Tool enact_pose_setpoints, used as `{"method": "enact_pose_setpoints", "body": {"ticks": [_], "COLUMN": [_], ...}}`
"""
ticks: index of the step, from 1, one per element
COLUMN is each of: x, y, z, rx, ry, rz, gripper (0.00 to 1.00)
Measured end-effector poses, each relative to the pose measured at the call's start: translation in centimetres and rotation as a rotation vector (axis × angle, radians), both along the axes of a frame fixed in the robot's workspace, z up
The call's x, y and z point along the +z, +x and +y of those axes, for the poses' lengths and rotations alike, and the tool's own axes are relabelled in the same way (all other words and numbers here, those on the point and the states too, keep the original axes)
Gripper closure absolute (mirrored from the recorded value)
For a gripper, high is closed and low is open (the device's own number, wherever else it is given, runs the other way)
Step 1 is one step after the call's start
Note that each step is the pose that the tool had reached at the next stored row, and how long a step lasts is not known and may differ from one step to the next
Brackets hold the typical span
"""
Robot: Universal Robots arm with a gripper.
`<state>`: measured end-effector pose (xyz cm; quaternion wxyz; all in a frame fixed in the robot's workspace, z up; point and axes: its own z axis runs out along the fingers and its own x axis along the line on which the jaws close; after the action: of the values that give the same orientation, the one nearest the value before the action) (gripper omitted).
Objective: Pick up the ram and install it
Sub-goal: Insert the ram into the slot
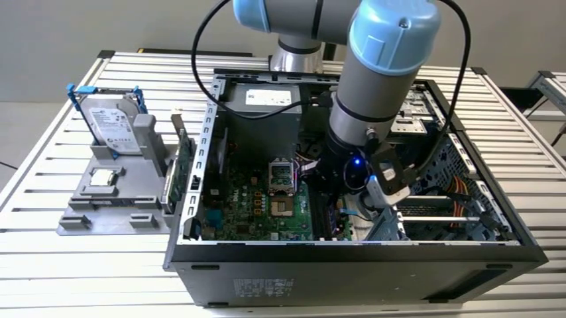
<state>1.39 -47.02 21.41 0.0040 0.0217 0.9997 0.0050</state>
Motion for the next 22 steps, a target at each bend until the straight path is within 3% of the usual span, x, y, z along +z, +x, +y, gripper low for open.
{"method": "enact_pose_setpoints", "body": {"ticks": [9,22], "x": [-0.24,-0.24], "y": [0.01,0.00], "z": [0.02,0.02], "rx": [-0.002,0.030], "ry": [-0.0011,-0.0010], "rz": [0.0012,0.0022], "gripper": [1.00,1.00]}}
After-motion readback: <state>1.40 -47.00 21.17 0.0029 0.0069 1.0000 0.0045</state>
